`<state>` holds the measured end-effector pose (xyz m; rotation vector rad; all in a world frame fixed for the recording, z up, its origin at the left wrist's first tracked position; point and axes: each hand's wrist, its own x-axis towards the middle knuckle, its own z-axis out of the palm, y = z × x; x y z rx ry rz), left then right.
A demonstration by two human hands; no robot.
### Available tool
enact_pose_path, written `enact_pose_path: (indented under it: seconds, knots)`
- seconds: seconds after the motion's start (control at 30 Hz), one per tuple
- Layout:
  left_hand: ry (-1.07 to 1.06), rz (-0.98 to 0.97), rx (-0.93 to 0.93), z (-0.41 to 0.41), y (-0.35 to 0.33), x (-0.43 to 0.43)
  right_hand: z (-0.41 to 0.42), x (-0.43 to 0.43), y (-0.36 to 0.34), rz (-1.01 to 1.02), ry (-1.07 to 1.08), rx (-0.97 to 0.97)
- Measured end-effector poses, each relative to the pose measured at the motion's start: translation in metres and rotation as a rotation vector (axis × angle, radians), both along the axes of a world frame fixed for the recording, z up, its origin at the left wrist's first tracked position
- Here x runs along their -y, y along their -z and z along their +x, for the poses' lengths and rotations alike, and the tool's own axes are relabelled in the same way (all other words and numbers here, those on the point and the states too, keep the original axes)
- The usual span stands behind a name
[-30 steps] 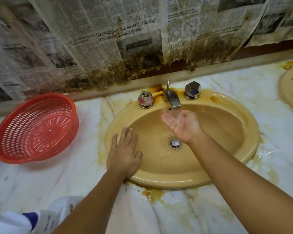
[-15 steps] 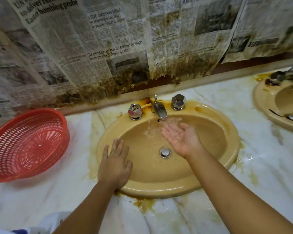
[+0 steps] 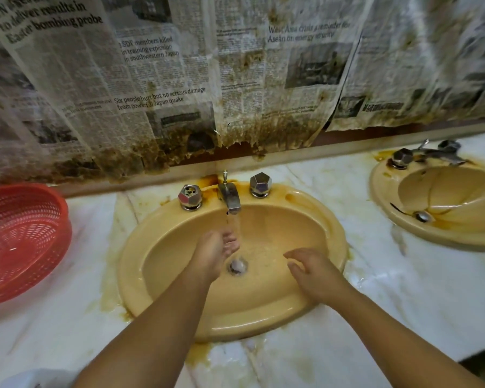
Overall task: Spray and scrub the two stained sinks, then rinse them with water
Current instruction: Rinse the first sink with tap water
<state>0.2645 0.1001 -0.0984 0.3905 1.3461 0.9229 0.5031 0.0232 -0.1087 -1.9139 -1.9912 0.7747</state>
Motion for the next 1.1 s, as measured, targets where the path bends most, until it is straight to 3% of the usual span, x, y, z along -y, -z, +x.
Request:
enact_pose_path:
  seconds: [0.1,0.27,0.37,0.47,0.6,0.67,0.77,0.9,1.0,1.1]
  knots:
    - [-0.159,-0.023,0.27,0.02,-0.006,-0.008,0.033,0.01,0.016,0.025,-0.148,0.221]
    - [-0.472,-0.124,0.495,0.039,-0.004,-0.016,0.06,0.0,0.035,0.174,-0.267,0.408]
    - [-0.467,-0.076,0.701,0.06,-0.01,-0.025,0.073,-0.036,0.037,0.246,-0.3,0.473]
    - [-0.374,-0.086,0.641,0.079,-0.009,-0.021,0.086,-0.081,0.034,0.278,-0.364,0.444]
    - [-0.706,-0.095,0.689,0.076,0.011,-0.03,0.087,-0.134,0.036,0.246,-0.448,0.427]
    - [-0.66,-0.057,0.745,0.084,0.007,-0.031,0.081,-0.151,0.039,0.277,-0.504,0.423]
    - [-0.547,-0.081,0.631,0.095,0.008,-0.021,0.08,-0.167,0.04,0.314,-0.605,0.391]
    - [-0.889,-0.055,0.716,0.09,0.015,-0.025,0.079,-0.186,0.04,0.317,-0.716,0.346]
    - [-0.729,-0.013,0.767,0.104,0.004,-0.031,0.072,-0.194,0.043,0.324,-0.675,0.375]
    - [-0.805,-0.081,0.642,0.099,0.006,-0.028,0.068,-0.186,0.046,0.363,-0.57,0.407]
